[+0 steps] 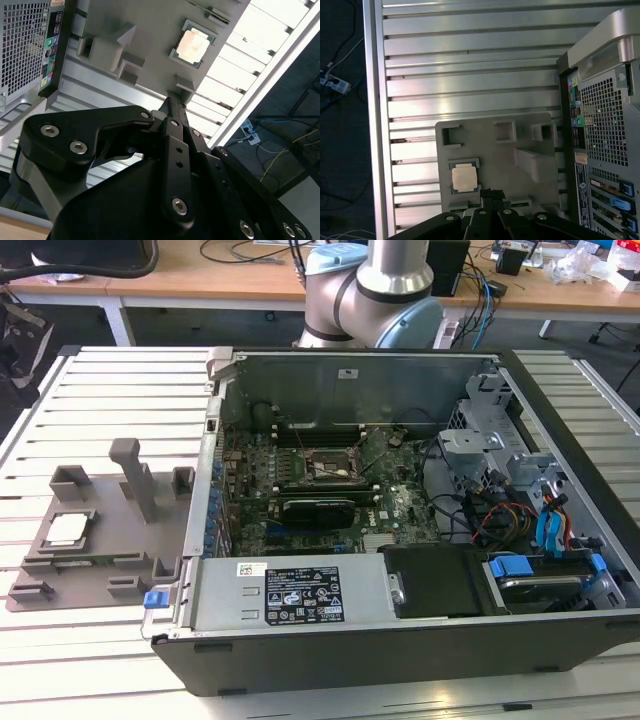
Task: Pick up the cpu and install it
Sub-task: 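Reach for the cpu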
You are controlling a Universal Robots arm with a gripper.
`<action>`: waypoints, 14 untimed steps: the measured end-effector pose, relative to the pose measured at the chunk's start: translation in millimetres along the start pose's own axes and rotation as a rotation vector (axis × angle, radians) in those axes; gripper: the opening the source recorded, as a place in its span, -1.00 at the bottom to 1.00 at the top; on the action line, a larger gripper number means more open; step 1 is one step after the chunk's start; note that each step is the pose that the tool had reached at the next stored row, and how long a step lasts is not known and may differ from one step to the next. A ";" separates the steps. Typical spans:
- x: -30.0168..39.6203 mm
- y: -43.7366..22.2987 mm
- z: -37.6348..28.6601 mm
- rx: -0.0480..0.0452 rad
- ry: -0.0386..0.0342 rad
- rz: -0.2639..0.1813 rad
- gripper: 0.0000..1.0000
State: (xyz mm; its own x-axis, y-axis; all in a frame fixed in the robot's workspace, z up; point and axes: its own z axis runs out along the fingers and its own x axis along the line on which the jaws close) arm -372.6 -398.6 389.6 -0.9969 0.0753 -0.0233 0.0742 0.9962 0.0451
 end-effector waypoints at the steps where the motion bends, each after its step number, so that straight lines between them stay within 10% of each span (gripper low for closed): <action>1: 1.3 -0.1 0.0 0.0000 0.0000 0.000 -0.79; 14: 28.5 -1.1 1.1 -0.0001 0.0000 0.000 -0.79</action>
State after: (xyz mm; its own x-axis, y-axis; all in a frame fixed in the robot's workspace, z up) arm -401.1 -397.5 387.8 -0.9969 0.0753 -0.0233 0.0741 0.9962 0.0451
